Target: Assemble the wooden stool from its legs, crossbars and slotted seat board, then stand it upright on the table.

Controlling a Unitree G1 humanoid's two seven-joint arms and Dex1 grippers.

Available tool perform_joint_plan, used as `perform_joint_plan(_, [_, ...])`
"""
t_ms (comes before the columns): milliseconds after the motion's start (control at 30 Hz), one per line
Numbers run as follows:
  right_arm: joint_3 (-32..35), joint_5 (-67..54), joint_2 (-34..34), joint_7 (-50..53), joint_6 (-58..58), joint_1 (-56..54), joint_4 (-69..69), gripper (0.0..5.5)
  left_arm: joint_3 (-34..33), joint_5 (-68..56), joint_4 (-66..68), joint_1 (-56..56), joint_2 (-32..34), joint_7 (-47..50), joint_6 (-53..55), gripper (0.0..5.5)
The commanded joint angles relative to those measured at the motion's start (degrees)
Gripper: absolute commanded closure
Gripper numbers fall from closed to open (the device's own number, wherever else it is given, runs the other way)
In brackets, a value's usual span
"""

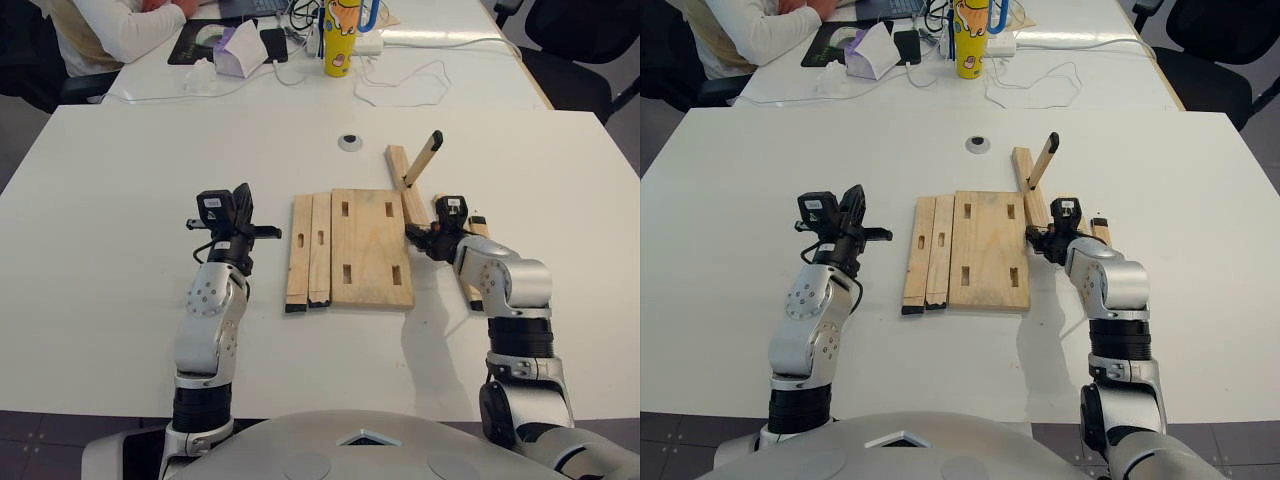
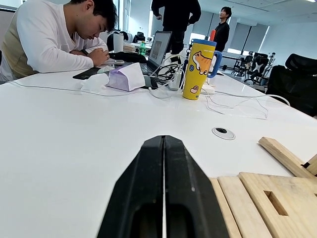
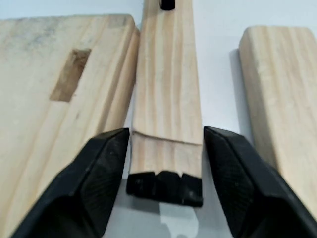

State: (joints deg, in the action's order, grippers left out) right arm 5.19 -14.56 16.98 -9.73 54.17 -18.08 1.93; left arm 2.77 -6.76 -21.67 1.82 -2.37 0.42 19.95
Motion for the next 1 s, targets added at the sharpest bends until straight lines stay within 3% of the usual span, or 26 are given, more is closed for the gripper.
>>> perform_joint_plan(33, [-0.88,1.98,-0.62,0.21,-3.54,-1.58,5.86,2.7,-0.02,-0.19,0.28,-1.16,0.27,-0.46,0.89,5.5])
perform_joint_plan(100, [-0.73,2.31,-0.82,0.22,-4.82,-1.91,7.46,2.7,-0.02,-0.24,0.38,-1.32,0.35,-0.65,1.0,5.5])
perform_joint_plan(300, [0.13,2.21,-2.12,0.29,-6.85,-3.23,9.36,3.42,-0.16,-0.23,0.29,-1.35,0.41,-0.8,1.12,5.5])
perform_joint_plan(600, [2.38,2.33,-2.91,-0.16,-15.61,-7.47,7.88,3.43,-0.5,-0.34,0.38,-2.13,0.68,-0.98,1.38,5.5])
perform_joint_plan(833, [-3.13,3.69,3.35,-15.32,-31.49,-9.88,6.75,3.43,-1.97,-2.26,0.41,-3.17,0.16,-1.56,1.68,5.5])
perform_joint_plan(1000, [-4.85,4.7,7.42,-22.55,-34.14,-9.94,10.33,3.43,-2.62,-3.58,0.46,-3.12,-0.35,-1.22,1.88,5.5])
